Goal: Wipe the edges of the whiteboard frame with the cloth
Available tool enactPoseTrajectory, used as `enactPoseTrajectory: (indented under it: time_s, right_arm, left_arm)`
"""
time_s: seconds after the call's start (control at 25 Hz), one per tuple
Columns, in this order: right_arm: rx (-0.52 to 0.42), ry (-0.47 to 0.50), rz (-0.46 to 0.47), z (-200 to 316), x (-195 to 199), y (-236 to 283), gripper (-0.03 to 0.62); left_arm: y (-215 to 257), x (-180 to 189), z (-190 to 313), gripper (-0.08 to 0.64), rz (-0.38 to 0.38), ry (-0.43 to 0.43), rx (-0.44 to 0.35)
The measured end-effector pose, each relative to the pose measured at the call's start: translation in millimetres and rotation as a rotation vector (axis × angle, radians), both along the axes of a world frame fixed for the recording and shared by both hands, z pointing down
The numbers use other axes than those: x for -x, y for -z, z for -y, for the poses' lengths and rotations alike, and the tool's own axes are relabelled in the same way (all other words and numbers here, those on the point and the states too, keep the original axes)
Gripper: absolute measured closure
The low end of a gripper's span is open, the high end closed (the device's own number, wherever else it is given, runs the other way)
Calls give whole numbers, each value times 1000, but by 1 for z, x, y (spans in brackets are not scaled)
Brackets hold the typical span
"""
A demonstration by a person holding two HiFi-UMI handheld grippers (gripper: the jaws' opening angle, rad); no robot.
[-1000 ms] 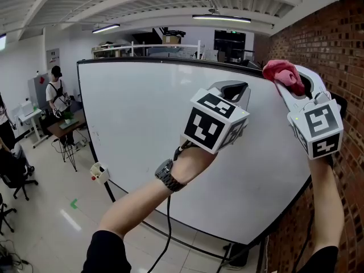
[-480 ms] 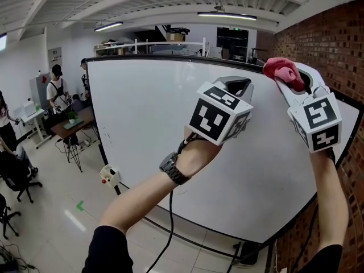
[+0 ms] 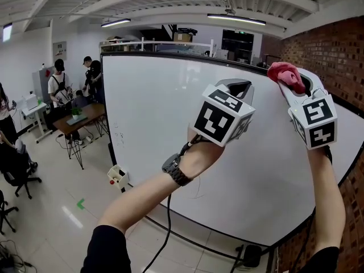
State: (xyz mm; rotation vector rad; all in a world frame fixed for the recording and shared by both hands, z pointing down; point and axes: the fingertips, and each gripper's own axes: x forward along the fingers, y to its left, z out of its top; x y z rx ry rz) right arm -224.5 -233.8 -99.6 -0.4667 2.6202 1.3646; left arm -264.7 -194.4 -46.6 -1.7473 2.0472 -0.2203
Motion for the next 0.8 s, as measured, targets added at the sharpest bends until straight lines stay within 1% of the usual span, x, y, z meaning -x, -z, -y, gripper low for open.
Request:
enactPoseTrajectory:
  time_s: [0.24,0.4,0.52,0.68,0.8]
  right_arm:
    - [13,-13,-28,-27,50,3,460]
    - [49,-4,-19,-38,68,3,460]
    - [71,15,-3,-43,76,0,460]
    - [71,30,11,-57,99,3,460]
    - [75,41,18,-67,113,4,460]
  left_arm:
    - [-1,30,-39,560,-20,-48,16]
    - [-7,36,-53,560,25,-49,42]
    - [-10,43,-64,560,45,-22,27]
    - [-13,66,-81,560,22,-14,24]
    - [-12,84,-92,560,-2,-9,4]
